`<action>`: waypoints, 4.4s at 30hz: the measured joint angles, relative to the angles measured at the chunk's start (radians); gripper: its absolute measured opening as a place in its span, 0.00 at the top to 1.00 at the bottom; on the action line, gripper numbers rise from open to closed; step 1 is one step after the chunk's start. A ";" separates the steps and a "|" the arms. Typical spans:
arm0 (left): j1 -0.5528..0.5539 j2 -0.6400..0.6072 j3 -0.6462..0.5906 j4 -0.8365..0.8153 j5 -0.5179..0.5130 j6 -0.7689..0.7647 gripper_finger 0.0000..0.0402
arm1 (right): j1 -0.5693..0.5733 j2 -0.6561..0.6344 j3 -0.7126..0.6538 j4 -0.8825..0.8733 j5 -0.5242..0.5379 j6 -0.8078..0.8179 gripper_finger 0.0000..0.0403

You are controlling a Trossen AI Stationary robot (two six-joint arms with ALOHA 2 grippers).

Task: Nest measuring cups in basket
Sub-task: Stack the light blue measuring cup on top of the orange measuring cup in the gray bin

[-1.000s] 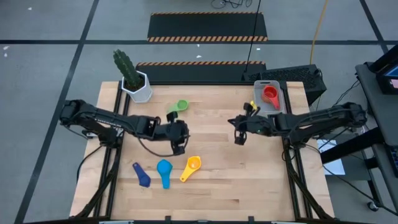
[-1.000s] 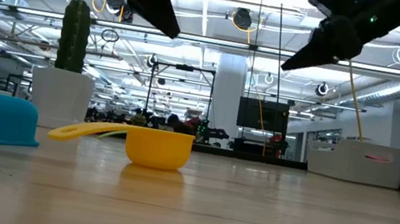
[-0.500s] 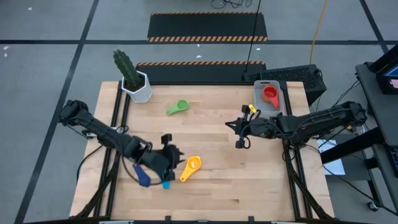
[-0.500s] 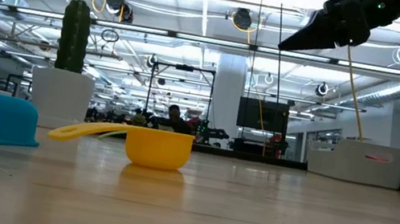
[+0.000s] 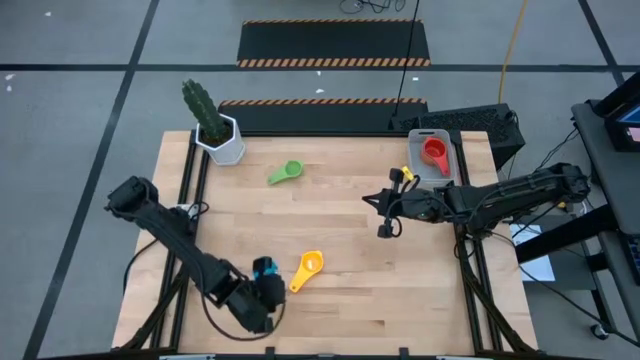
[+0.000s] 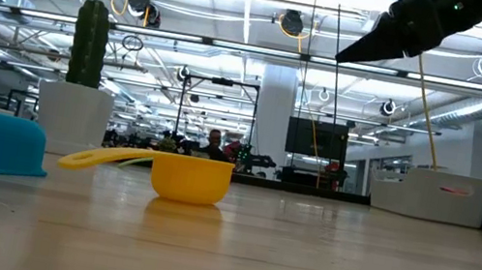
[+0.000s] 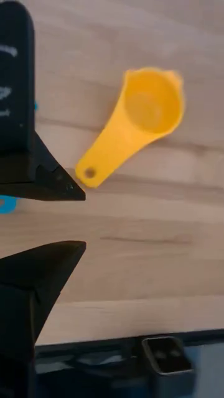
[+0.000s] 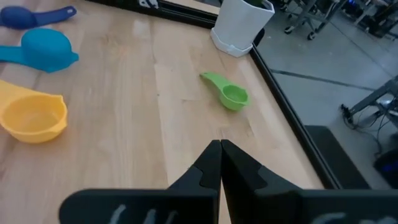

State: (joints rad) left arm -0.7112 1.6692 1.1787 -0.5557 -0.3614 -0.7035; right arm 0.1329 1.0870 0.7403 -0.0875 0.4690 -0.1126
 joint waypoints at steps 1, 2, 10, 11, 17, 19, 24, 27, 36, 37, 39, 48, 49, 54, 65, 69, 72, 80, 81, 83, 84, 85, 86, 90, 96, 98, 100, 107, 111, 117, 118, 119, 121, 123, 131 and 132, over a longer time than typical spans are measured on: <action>-0.006 0.013 0.014 -0.026 0.009 -0.006 0.71 | 0.000 0.000 0.000 0.000 0.000 0.012 1.00; -0.010 0.025 0.030 -0.052 0.022 -0.011 0.71 | 0.000 0.000 0.000 0.000 0.000 0.028 1.00; -0.014 0.137 0.199 -0.165 0.048 0.031 0.71 | 0.000 0.000 0.000 -0.001 -0.001 0.184 1.00; -0.016 0.153 0.215 -0.172 0.048 0.040 0.71 | 0.001 0.000 0.000 -0.002 -0.001 0.207 1.00; -0.049 0.245 0.268 -0.175 0.050 0.045 0.71 | 0.033 0.000 0.000 -0.008 -0.001 0.302 1.00; -0.062 0.265 0.268 -0.176 0.051 0.011 0.71 | 0.044 0.000 0.000 -0.007 -0.002 0.310 1.00; -0.091 0.288 0.268 -0.182 0.054 -0.079 0.71 | 0.053 0.000 0.000 -0.002 -0.001 0.312 1.00; -0.115 0.290 0.268 -0.179 0.042 -0.089 0.71 | 0.053 0.000 0.000 0.002 0.000 0.341 1.00; -0.181 0.290 0.268 -0.172 -0.091 -0.036 0.71 | 0.053 0.000 0.000 0.002 0.000 0.427 1.00; -0.184 0.290 0.268 -0.173 -0.101 -0.034 0.71 | 0.053 0.000 0.000 0.002 0.000 0.437 1.00; -0.192 0.290 0.268 -0.173 -0.123 -0.020 0.70 | 0.053 0.000 -0.005 0.008 0.000 0.454 1.00; -0.213 0.333 0.268 -0.174 -0.202 0.003 0.53 | 0.053 0.000 -0.042 0.008 0.001 0.479 1.00; -0.215 0.340 0.269 -0.174 -0.217 0.001 0.50 | 0.053 0.000 -0.042 0.008 0.001 0.479 1.00; -0.230 0.368 0.268 -0.177 -0.269 -0.003 0.45 | 0.053 0.000 -0.042 0.009 0.001 0.467 1.00; -0.238 0.392 0.268 -0.285 -0.294 -0.062 0.49 | 0.052 0.000 -0.043 0.009 0.002 0.431 1.00; -0.238 0.392 0.262 -0.369 -0.292 -0.109 0.51 | 0.052 0.000 -0.043 0.009 0.002 0.415 1.00; -0.237 0.392 0.235 -0.380 -0.285 -0.142 0.51 | 0.052 0.000 -0.043 0.009 0.002 0.415 1.00; -0.237 0.392 0.146 -0.349 -0.284 -0.218 0.51 | 0.052 0.000 -0.043 0.009 0.002 0.415 1.00; -0.237 0.392 0.138 -0.349 -0.285 -0.225 0.51 | 0.052 0.000 -0.043 0.009 0.002 0.415 1.00; -0.237 0.392 0.124 -0.348 -0.287 -0.232 0.51 | 0.052 0.000 -0.043 0.009 0.002 0.416 1.00; -0.237 0.391 0.118 -0.343 -0.290 -0.235 0.51 | 0.052 0.000 -0.043 0.009 0.002 0.419 1.00; -0.238 0.390 0.111 -0.337 -0.294 -0.235 0.51 | 0.052 0.000 -0.043 0.009 0.002 0.423 1.00; -0.239 0.389 0.104 -0.331 -0.301 -0.234 0.51 | 0.052 0.000 -0.043 0.009 0.002 0.424 1.00; -0.240 0.385 0.080 -0.304 -0.313 -0.224 0.51 | 0.052 0.000 -0.043 0.009 0.002 0.426 1.00; -0.239 0.387 0.061 -0.303 -0.354 -0.238 0.51 | 0.052 0.000 -0.043 0.009 0.002 0.426 1.00; -0.237 0.387 0.055 -0.303 -0.357 -0.232 0.51 | 0.052 0.000 -0.043 0.009 0.002 0.426 1.00; -0.236 0.387 0.047 -0.304 -0.362 -0.233 0.52 | 0.052 0.000 -0.043 0.009 0.002 0.426 1.00; -0.236 0.389 0.028 -0.303 -0.361 -0.234 0.67 | 0.052 0.000 -0.043 0.009 0.002 0.426 1.00; -0.235 0.390 0.025 -0.305 -0.353 -0.234 0.79 | 0.052 0.000 -0.043 0.009 0.002 0.426 1.00; -0.232 0.390 0.049 -0.378 -0.352 -0.187 0.97 | 0.052 0.000 -0.043 0.009 0.002 0.425 1.00; -0.229 0.387 0.060 -0.393 -0.349 -0.189 0.98 | 0.052 0.000 -0.043 0.009 0.002 0.425 1.00; -0.224 0.381 0.071 -0.417 -0.342 -0.190 0.98 | 0.052 0.000 -0.043 0.009 0.002 0.424 1.00; -0.216 0.360 0.088 -0.466 -0.337 -0.185 0.98 | 0.052 0.000 -0.043 0.009 0.002 0.422 1.00; -0.205 0.339 0.104 -0.499 -0.335 -0.164 0.98 | 0.052 0.000 -0.043 0.009 0.005 0.414 1.00; -0.133 0.204 0.118 -0.504 -0.410 0.029 0.99 | 0.052 0.000 -0.043 0.024 0.013 0.387 1.00; -0.119 0.180 0.118 -0.502 -0.430 0.054 0.99 | 0.052 0.000 -0.043 0.035 0.028 0.378 1.00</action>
State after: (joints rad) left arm -0.8306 1.8493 1.2972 -1.0578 -0.7917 -0.6495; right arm 0.1850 1.0870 0.6971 -0.0528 0.4974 0.2652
